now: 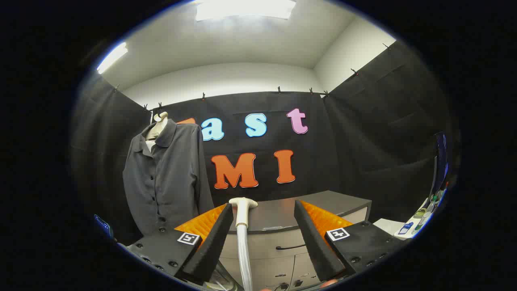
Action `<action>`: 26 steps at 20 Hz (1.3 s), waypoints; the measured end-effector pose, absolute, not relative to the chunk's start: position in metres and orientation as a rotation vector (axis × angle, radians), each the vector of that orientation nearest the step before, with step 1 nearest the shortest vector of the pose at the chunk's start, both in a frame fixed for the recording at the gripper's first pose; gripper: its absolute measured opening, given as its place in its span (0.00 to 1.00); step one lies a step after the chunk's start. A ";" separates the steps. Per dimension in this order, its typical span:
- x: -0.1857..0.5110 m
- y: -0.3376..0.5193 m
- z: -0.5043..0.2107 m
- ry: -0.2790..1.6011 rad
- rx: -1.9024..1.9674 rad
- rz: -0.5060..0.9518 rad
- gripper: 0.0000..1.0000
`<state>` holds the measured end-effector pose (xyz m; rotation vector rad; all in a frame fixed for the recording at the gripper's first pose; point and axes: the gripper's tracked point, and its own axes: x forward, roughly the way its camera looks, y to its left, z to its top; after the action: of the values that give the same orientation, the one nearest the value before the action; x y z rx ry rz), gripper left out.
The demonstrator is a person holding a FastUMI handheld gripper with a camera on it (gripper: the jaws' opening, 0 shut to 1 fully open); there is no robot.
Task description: Iron the clothes twice with a garment steamer, once on the left side and once on the right side.
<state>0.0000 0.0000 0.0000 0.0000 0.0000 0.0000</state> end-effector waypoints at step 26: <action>0.064 0.058 0.036 -0.062 -0.001 0.141 0.98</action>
<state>0.0644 0.0576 0.0362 -0.0007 -0.0618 0.1409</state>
